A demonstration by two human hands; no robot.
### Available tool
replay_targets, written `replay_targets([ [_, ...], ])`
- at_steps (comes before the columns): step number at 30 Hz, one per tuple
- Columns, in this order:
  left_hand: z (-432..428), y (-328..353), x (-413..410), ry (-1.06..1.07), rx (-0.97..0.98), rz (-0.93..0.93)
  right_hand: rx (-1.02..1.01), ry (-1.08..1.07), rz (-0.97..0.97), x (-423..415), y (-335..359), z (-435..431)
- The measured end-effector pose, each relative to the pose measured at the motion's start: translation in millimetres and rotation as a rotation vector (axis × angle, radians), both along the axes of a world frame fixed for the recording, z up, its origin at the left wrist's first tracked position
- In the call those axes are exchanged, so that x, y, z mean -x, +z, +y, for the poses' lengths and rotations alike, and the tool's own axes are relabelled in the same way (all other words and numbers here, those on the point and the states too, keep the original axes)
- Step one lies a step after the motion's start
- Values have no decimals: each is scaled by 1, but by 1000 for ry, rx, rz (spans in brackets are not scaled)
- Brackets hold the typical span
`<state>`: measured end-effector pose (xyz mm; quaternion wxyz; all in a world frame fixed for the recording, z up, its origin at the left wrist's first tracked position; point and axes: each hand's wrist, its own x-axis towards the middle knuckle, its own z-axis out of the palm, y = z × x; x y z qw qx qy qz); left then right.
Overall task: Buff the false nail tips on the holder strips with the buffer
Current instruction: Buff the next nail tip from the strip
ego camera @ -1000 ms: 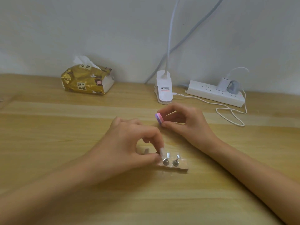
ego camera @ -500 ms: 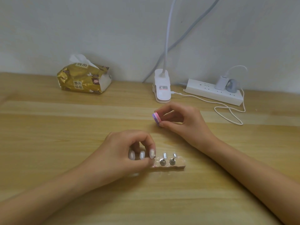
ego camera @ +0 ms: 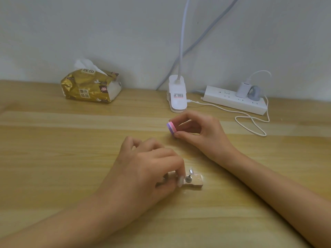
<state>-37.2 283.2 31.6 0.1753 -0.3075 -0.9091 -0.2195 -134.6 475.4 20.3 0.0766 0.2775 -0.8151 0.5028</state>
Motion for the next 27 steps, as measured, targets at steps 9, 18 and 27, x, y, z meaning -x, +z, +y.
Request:
replay_targets([
  [9,-29,5,66,7,-489,-483,7,-22,50,-5,4,-2],
  [18,-36,-16,82,22,-417,-387,-154,89,279,-8,-1,-13],
  [27,-32,-16,80,6,-426,-386,-107,46,265,-8,-4,-16],
])
